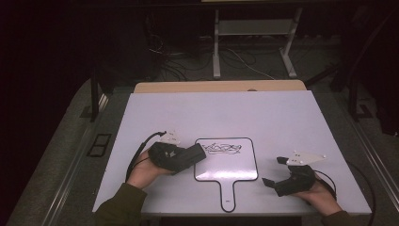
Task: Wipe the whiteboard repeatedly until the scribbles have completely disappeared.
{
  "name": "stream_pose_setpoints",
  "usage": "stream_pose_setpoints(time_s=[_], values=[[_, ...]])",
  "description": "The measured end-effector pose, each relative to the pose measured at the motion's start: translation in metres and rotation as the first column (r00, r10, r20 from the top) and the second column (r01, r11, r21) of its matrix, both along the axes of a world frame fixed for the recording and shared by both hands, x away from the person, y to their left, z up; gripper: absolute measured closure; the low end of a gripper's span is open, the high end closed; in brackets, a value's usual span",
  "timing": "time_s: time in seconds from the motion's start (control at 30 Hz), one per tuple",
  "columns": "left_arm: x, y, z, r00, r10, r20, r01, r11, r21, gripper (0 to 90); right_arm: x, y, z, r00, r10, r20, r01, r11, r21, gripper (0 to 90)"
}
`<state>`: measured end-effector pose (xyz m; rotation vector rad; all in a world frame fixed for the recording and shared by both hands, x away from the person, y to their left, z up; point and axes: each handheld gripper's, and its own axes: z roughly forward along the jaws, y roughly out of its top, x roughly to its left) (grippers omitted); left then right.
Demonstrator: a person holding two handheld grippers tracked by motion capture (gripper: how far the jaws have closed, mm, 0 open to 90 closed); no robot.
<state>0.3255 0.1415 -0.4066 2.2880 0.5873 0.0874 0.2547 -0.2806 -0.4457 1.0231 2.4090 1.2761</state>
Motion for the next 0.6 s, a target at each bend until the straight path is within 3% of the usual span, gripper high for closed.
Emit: stream_pose_setpoints(time_s=[0.4,0.6], values=[[0.013,-0.005,0.011,0.9999,0.01,0.008,-0.01,0.9993,-0.037,39.0,0.002,-0.001,0.001,0.9999,-0.014,0.0,0.014,1.0,0.022,0.0],[0.017,-0.009,0.015,0.9996,0.027,0.007,-0.027,0.9992,-0.031,38.9,0.002,-0.003,0.001,0.9999,-0.013,0.0,0.013,1.0,0.022,0.0]])
